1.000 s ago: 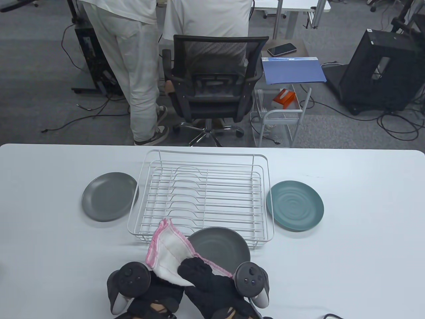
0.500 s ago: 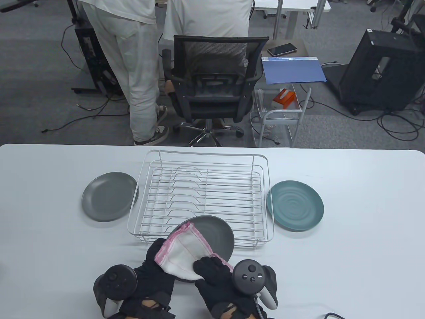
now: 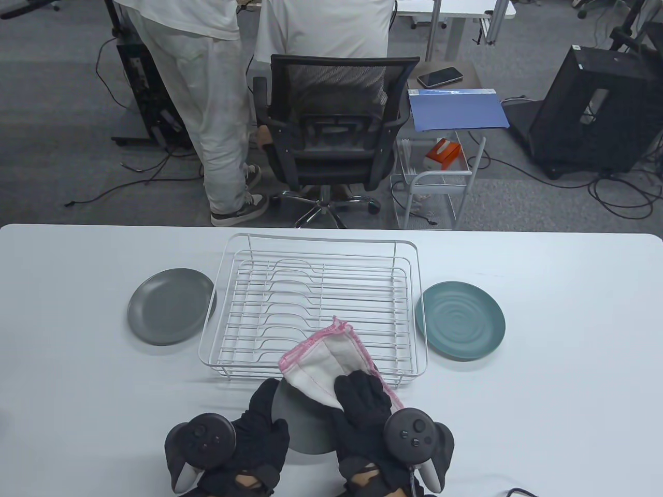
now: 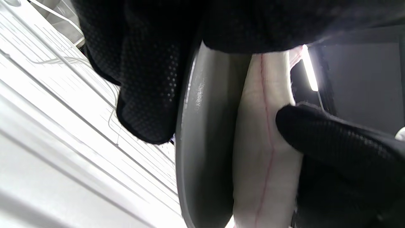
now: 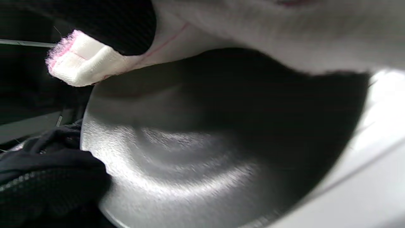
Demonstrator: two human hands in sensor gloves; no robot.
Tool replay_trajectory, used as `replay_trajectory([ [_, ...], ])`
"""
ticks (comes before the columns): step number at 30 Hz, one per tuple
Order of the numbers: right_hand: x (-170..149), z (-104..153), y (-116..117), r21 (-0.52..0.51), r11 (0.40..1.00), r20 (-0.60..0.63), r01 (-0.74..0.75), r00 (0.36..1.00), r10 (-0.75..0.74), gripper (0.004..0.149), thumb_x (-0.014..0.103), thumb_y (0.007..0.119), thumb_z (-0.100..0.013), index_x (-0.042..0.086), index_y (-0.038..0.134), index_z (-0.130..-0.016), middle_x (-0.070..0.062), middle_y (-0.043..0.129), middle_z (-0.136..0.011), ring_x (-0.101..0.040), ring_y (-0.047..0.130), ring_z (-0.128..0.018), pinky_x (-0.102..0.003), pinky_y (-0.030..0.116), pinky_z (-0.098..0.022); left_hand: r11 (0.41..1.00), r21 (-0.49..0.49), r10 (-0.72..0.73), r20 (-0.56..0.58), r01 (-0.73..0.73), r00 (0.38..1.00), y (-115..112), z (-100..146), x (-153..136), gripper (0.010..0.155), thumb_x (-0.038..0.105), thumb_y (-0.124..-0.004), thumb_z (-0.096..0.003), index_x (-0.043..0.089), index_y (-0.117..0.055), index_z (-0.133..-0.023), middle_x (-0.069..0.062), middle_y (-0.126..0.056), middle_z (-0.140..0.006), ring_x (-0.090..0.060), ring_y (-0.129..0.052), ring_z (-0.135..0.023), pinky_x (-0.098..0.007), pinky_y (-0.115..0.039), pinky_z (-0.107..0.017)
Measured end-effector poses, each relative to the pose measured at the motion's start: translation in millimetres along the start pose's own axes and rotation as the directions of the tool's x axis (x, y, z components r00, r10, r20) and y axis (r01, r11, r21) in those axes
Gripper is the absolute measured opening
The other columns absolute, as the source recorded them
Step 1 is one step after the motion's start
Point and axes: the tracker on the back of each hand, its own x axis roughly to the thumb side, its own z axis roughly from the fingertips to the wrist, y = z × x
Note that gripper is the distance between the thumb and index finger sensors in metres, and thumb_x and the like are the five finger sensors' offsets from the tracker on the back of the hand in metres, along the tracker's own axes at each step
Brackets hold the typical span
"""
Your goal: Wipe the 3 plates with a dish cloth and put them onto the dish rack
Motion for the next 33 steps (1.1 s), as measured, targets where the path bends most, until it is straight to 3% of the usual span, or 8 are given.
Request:
replay_trajectory([
  [6,12,1,6,0.023,0.998,0.171,0.054,0.984,-0.058,0.057,0.038,0.073,-0.049,0.014,0.058,-0.099,-0.013,0.039,-0.101,-0.031,0.023,-0.089,-0.056,0.025,-0.062,0.998,-0.067,-0.002,0.022,0.004,1.0,-9,-1,2,0.068,0.027,-0.075,-0.053,0.019,-0.031,-0.104,-0.011,-0.074,-0.095,-0.023,-0.113,-0.052,-0.046,-0.083,-0.063],
  [9,21,4,16,0.117,0.992,0.238,0.042,0.969,-0.069,0.057,0.038,0.073,-0.049,0.014,0.059,-0.099,-0.013,0.04,-0.102,-0.03,0.023,-0.09,-0.055,0.024,-0.063,0.998,-0.068,-0.007,0.058,0.011,0.998,-11,-2,1,0.067,0.027,-0.075,-0.0528,0.019,-0.032,-0.104,-0.01,-0.075,-0.095,-0.023,-0.113,-0.051,-0.047,-0.083,-0.063],
  [12,26,6,30,0.226,0.973,0.263,0.04,0.96,-0.101,0.057,0.038,0.073,-0.049,0.014,0.06,-0.099,-0.013,0.042,-0.102,-0.029,0.024,-0.09,-0.052,0.023,-0.062,0.997,-0.066,0.036,0.021,-0.035,0.999,-12,-3,-2,0.067,0.026,-0.075,-0.052,0.019,-0.034,-0.104,-0.01,-0.077,-0.094,-0.024,-0.113,-0.05,-0.047,-0.083,-0.062],
  [19,16,7,46,0.401,0.882,0.072,0.249,0.951,-0.301,0.057,0.039,0.072,-0.05,0.014,0.058,-0.1,-0.015,0.045,-0.102,-0.029,0.027,-0.09,-0.052,0.026,-0.062,0.995,0.022,0.095,-0.042,-0.095,0.995,0,-3,-14,0.066,0.023,-0.076,-0.0513,0.019,-0.036,-0.104,-0.01,-0.077,-0.094,-0.027,-0.113,-0.05,-0.049,-0.082,-0.061],
  [24,9,4,46,0.457,0.845,-0.013,0.278,0.952,-0.306,0.057,0.039,0.072,-0.051,0.013,0.059,-0.1,-0.015,0.048,-0.101,-0.029,0.031,-0.09,-0.053,0.029,-0.063,0.985,0.125,0.124,-0.058,-0.116,0.991,12,0,-18,0.066,0.023,-0.076,-0.0512,0.02,-0.037,-0.104,-0.01,-0.078,-0.094,-0.028,-0.113,-0.05,-0.05,-0.082,-0.061],
  [33,1,1,33,0.381,0.915,-0.077,0.129,0.991,-0.107,0.056,0.039,0.072,-0.051,0.012,0.06,-0.099,-0.015,0.048,-0.101,-0.031,0.031,-0.09,-0.052,0.029,-0.063,0.981,0.189,0.042,-0.037,-0.035,0.998,23,3,-17,0.065,0.022,-0.077,-0.0502,0.018,-0.04,-0.103,-0.014,-0.079,-0.091,-0.03,-0.113,-0.046,-0.052,-0.082,-0.058],
])
